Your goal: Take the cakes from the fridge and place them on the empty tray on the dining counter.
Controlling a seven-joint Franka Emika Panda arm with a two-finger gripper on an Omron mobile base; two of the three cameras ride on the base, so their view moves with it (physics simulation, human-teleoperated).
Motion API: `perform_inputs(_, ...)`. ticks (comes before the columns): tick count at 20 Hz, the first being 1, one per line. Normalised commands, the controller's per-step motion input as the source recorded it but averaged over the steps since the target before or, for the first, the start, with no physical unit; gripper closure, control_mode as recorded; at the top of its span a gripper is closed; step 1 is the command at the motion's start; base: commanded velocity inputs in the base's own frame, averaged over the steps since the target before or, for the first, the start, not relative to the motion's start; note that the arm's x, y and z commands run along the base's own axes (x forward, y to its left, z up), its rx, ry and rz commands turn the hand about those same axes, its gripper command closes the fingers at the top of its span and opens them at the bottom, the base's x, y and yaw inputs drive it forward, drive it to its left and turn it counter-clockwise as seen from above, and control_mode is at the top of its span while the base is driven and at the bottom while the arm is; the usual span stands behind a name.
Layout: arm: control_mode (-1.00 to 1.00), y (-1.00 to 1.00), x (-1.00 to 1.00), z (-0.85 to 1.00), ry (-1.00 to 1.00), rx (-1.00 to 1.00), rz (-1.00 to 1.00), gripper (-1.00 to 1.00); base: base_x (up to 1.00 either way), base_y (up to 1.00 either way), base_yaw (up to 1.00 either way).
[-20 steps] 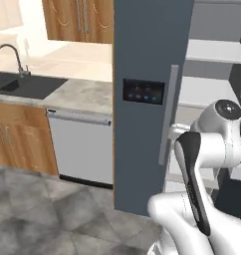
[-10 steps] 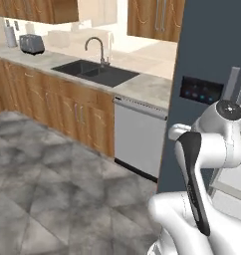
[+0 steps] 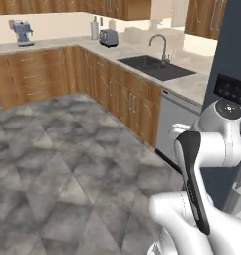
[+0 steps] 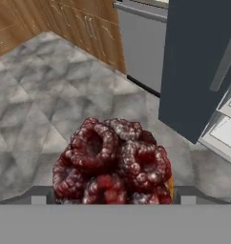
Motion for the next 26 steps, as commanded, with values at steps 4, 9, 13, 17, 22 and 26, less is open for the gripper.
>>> perform_inputs(4,1.0,0.0,0.0,0.0,0.0,0.0,0.0,1.0,-0.99,-0.07,0.5)
perform_inputs(9,1.0,0.0,0.0,0.0,0.0,0.0,0.0,1.0,-1.0,0.19,0.38)
perform_inputs(13,1.0,0.0,0.0,0.0,0.0,0.0,0.0,1.0,-1.0,0.46,0.27)
perform_inputs(17,1.0,0.0,0.0,0.0,0.0,0.0,0.0,1.0,-1.0,0.65,0.21)
perform_inputs(22,1.0,0.0,0.0,0.0,0.0,0.0,0.0,1.0,-1.0,0.64,0.19)
perform_inputs(26,1.0,0.0,0.0,0.0,0.0,0.0,0.0,1.0,-1.0,0.51,0.17)
